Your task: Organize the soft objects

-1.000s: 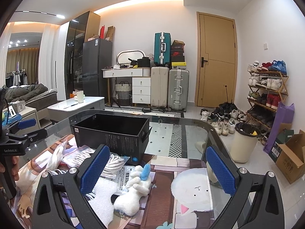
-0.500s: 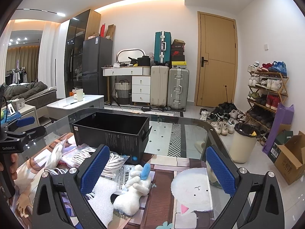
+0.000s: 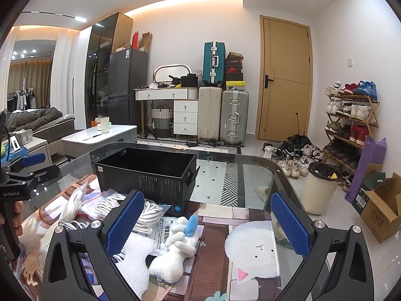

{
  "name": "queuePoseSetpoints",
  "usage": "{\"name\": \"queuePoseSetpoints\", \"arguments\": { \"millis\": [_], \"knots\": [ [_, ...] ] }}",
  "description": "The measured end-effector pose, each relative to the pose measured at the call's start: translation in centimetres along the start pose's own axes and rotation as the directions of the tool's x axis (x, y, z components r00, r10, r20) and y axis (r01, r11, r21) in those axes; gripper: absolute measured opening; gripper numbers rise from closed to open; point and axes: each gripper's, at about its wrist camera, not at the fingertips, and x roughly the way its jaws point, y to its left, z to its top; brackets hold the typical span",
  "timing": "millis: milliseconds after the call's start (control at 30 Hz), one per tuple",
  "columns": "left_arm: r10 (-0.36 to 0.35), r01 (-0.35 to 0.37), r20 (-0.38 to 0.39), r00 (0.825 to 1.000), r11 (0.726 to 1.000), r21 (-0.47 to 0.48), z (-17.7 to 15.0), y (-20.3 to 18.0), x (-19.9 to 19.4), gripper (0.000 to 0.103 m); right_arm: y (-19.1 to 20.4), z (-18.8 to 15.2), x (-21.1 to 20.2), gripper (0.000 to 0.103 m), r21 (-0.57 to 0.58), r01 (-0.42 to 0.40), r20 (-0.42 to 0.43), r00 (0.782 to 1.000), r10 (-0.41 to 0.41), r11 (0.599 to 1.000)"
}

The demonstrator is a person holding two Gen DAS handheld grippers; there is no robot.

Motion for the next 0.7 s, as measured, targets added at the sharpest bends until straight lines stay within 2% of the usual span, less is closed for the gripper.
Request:
{"name": "queuePoseSetpoints", "arguments": {
  "millis": [700],
  "knots": [
    [0.008,-0.008,-0.003,1.000,1.000,-0.007,0.00,-0.10,0.10,0.103,0.09,0.12,0.35,0.103,-0.026,-0.003,-0.014,1.000,0.002,1.000]
  ]
}}
